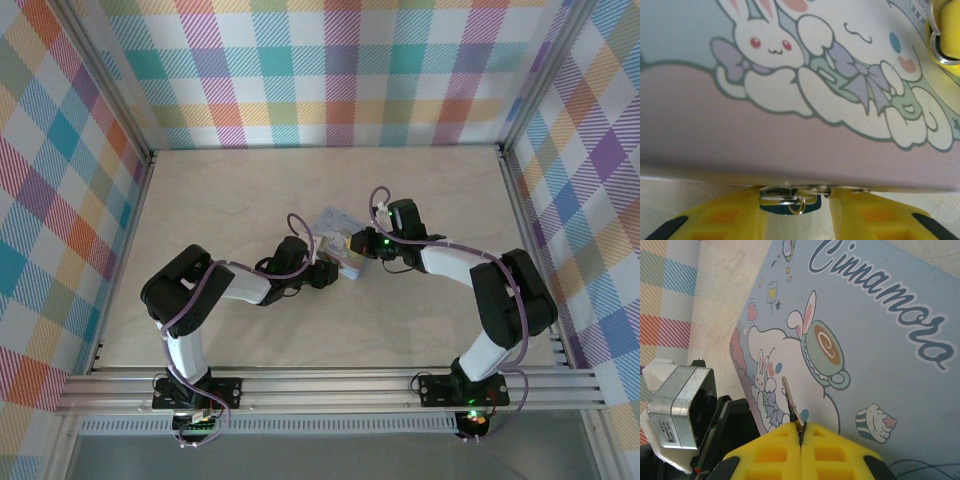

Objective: Unlock a padlock with a key

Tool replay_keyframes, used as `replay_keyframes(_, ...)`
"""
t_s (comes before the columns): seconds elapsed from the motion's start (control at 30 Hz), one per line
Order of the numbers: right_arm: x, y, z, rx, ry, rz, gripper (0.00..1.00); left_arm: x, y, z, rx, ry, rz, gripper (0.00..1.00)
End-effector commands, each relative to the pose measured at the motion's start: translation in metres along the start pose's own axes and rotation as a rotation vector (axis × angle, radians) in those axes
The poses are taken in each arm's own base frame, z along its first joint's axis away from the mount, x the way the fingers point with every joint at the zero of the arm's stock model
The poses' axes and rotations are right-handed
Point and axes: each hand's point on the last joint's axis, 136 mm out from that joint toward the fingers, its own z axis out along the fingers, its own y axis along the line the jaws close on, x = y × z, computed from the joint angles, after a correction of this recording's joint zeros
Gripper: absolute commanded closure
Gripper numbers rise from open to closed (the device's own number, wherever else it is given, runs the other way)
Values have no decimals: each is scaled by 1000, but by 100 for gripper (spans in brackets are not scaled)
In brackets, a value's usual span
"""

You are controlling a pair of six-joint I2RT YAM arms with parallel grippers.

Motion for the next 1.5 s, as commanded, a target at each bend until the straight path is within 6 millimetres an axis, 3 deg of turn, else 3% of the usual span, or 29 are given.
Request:
replay_keyframes(0.0, 32, -20, 5, 67, 95, 53, 96, -3, -8, 8, 4, -2, 4, 63)
replay_keyframes(0.33, 32, -18, 5, 63, 94, 53, 96, -7, -11, 10, 9, -11, -30, 67)
replay_keyframes(0.83, 32, -16, 3, 61, 92, 53, 96, -15, -8, 13, -11, -36, -139, 65)
replay_keyframes(1.1, 31, -15, 3, 60, 87, 47, 96, -17, -10, 13, -7, -33, -150, 71)
replay_keyframes(1.23, 18, -2, -5, 49, 49, 0, 96, -19, -14, 11, 8, -33, -144, 75)
replay_keyframes(1.47, -4, 26, -41, 45, -76, -123, 97, -22, -23, 4, 39, -31, -145, 76)
